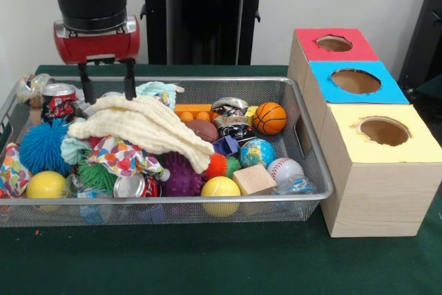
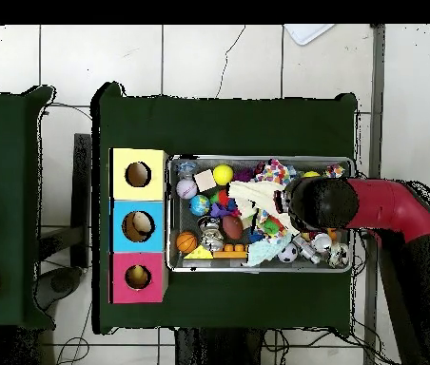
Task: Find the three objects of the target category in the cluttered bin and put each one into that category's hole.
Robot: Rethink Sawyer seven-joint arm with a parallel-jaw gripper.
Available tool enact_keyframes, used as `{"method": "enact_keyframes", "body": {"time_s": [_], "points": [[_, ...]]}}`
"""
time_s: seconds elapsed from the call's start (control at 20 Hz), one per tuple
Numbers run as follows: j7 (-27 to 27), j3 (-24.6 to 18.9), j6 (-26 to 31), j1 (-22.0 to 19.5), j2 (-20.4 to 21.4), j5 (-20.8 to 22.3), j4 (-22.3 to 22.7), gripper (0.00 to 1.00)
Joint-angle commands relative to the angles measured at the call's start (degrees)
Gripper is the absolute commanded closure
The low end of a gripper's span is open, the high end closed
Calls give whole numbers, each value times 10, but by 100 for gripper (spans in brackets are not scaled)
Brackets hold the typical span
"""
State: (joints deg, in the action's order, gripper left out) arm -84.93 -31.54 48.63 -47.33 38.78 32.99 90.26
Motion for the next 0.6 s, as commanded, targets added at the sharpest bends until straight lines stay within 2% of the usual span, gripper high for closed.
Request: {"method": "enact_keyframes", "body": {"time_s": [0.05, 0.1, 0.6], "points": [[-79, 41, -20, 30, -9, -2, -9, 0], [-76, 38, -36, 25, -9, -8, -3, 100], [-67, 50, -42, 32, -9, -21, -5, 100]]}}
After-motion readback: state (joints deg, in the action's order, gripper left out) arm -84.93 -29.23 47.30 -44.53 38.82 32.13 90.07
